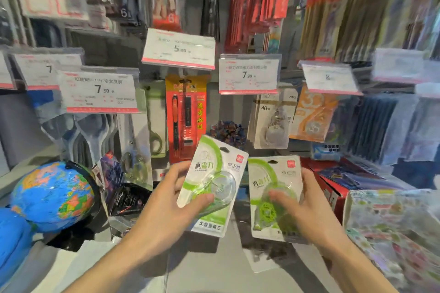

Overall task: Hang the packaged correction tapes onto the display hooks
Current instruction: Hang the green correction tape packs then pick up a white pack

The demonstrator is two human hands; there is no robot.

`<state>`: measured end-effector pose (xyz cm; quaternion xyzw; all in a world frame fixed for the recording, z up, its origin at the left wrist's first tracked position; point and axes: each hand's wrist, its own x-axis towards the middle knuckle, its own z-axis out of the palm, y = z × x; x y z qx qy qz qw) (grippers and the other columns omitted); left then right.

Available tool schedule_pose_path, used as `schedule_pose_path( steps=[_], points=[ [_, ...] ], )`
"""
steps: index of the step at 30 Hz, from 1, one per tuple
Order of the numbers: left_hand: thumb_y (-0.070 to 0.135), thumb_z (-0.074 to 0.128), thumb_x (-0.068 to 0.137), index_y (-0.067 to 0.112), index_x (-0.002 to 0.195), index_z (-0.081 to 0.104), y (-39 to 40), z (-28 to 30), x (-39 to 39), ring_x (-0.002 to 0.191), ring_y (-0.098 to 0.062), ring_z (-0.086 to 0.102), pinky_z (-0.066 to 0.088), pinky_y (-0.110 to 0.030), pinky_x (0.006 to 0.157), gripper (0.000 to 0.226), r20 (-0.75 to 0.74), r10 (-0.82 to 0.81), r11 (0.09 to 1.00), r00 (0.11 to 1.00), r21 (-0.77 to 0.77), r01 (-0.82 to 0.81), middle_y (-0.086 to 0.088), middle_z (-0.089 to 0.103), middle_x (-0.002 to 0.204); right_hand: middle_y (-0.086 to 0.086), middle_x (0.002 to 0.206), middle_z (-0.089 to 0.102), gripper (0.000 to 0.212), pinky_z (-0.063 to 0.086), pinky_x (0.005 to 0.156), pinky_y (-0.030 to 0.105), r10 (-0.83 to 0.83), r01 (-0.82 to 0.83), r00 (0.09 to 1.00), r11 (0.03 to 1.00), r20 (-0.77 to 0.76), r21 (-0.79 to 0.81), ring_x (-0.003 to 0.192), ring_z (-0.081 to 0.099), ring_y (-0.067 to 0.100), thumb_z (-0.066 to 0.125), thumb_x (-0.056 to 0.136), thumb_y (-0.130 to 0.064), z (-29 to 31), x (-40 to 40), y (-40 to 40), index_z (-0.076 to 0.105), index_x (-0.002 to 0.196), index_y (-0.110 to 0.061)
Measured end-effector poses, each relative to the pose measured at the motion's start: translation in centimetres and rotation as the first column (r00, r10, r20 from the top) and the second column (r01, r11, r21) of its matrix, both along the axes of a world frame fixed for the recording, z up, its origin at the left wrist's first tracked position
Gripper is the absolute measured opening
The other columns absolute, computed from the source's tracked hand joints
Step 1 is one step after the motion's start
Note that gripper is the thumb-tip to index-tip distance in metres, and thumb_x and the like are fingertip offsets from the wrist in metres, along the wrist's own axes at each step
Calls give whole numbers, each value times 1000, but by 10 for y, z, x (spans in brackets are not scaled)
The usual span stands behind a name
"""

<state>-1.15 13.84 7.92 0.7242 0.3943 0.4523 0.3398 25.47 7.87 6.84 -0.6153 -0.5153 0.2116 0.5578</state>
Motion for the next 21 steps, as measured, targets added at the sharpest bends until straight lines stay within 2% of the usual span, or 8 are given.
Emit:
schedule_pose_path(
  steps=[2,5,7,10,13,16,18,21],
  points=[
    [18,80,84,46,118,49,-6,14,7,93,8,72,52,-5,71,54,22,32,998,999,47,-33,35,72,103,-16,113,72,45,56,77,24,52,-54,998,997,35,56,92,71,-7,75,91,-21,21,12,-4,49,122,-41],
    [18,80,84,46,116,50,-14,30,16,93,9,71,50,-4,73,53,74,106,988,992,108,-114,35,73,103,-16,114,76,48,58,87,36,140,-146,988,984,70,99,99,73,1,76,91,-19,46,30,-7,53,120,-49],
    [18,80,84,44,119,50,-20,39,22,96,8,71,51,-5,75,53,111,149,978,983,130,-163,32,74,105,-19,110,77,45,59,87,38,221,-230,971,967,88,106,99,75,4,75,91,-16,59,40,-10,57,116,-48],
    [17,79,84,37,127,52,-29,48,28,100,5,72,53,-8,78,54,158,187,968,970,141,-210,26,75,110,-17,109,78,42,62,81,32,308,-319,947,937,95,141,99,75,4,75,90,-12,73,50,-15,61,120,-38],
    [17,79,84,35,130,52,-37,55,33,104,3,71,55,-13,82,56,174,211,959,962,152,-238,20,75,115,-13,104,80,38,64,79,28,326,-330,944,923,53,200,94,78,8,78,85,-14,79,56,-12,64,117,-29],
    [15,78,84,34,130,52,-43,60,35,106,1,71,55,-13,82,56,206,217,951,954,177,-254,18,75,115,-13,106,79,38,63,77,24,334,-329,942,905,28,269,96,77,7,79,85,-18,81,55,-7,66,119,-28],
    [18,78,82,33,130,53,-47,63,34,108,0,70,56,-14,85,56,227,211,946,951,198,-257,16,75,118,-16,109,77,38,61,81,21,326,-322,944,894,43,311,98,74,3,78,86,-19,81,51,-5,66,121,-29],
    [29,83,79,36,128,54,-52,67,28,113,-3,69,58,-27,92,57,251,198,938,947,231,-257,14,74,121,-19,111,76,38,59,83,18,314,-320,947,888,72,330,100,73,-2,78,88,-18,79,44,1,65,120,-33]
  ],
)
